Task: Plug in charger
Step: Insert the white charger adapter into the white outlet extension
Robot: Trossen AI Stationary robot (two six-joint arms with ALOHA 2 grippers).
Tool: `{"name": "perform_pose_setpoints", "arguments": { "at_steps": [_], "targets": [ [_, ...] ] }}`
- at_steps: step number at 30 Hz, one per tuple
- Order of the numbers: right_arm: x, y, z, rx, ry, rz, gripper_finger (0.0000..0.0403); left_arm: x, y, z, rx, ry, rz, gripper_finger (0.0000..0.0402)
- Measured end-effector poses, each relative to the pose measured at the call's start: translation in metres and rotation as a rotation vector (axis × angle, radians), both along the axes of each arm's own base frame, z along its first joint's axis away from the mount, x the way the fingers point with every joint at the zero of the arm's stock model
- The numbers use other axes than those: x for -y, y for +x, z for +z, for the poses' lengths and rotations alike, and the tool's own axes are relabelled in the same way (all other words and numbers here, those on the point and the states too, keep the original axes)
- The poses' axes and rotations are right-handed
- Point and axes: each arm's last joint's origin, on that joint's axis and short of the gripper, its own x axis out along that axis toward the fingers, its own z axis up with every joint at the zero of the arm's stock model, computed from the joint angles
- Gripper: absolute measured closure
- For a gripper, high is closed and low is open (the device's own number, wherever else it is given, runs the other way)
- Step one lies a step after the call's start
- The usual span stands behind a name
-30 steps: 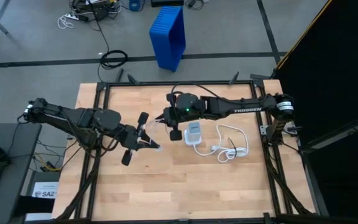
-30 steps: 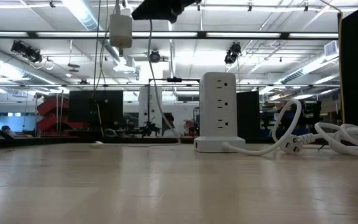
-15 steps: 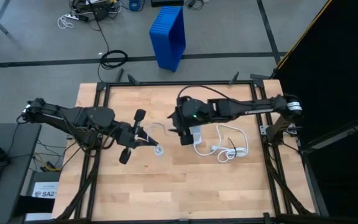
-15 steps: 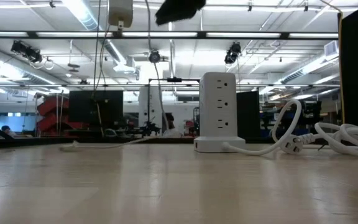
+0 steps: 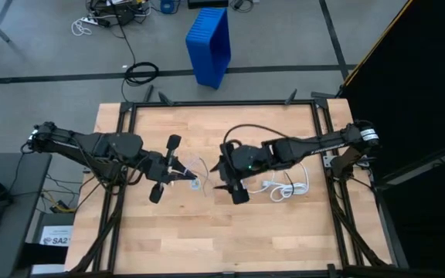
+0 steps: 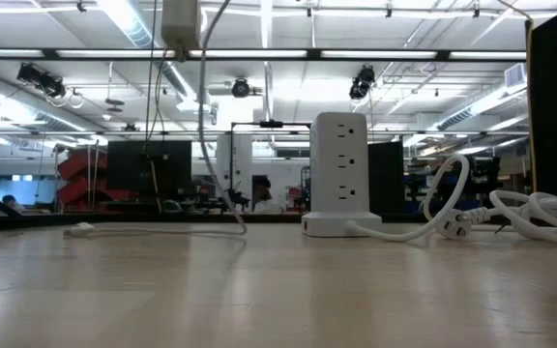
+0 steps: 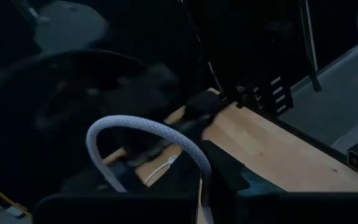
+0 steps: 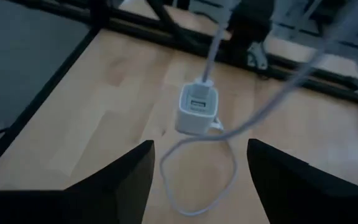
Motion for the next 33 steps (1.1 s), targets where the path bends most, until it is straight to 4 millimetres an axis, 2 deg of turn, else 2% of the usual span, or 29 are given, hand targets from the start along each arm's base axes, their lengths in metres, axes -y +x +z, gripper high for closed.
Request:
{"name": "perform_pose_setpoints", "arguments": {
  "at_steps": [6,10,14,19,25,29,33],
  "targets": [
    [-0.021,-0.004,0.007,0.065,0.027,0.032,0.0193,-0.001,0.0,0.0,-0.004,0.002,0.03,0.0402],
    [-0.028,0.008,-0.002,0.09,0.035,0.05,0.0194,-0.001,0.0,0.001,0.006,-0.002,0.031,0.0402],
    [-0.02,0.029,-0.022,0.092,0.046,0.008,0.0182,-0.001,0.0,0.001,0.012,-0.005,0.033,0.0402],
    [-0.001,0.051,-0.051,0.05,0.066,-0.07,0.0161,-0.001,0.0,0.002,0.012,-0.027,0.038,0.0402],
    [0.02,0.057,-0.046,0.117,0.116,-0.103,0.0147,-0.001,0.0,0.002,0.012,-0.028,0.038,0.0402],
    [0.025,0.059,-0.044,0.127,0.213,-0.03,0.0141,-0.001,0.001,0.002,0.013,-0.027,0.049,0.0402],
    [0.024,0.064,-0.054,0.119,0.245,0.009,0.0135,-0.001,0.001,0.002,0.014,-0.027,0.049,0.0402]
  ]
}}
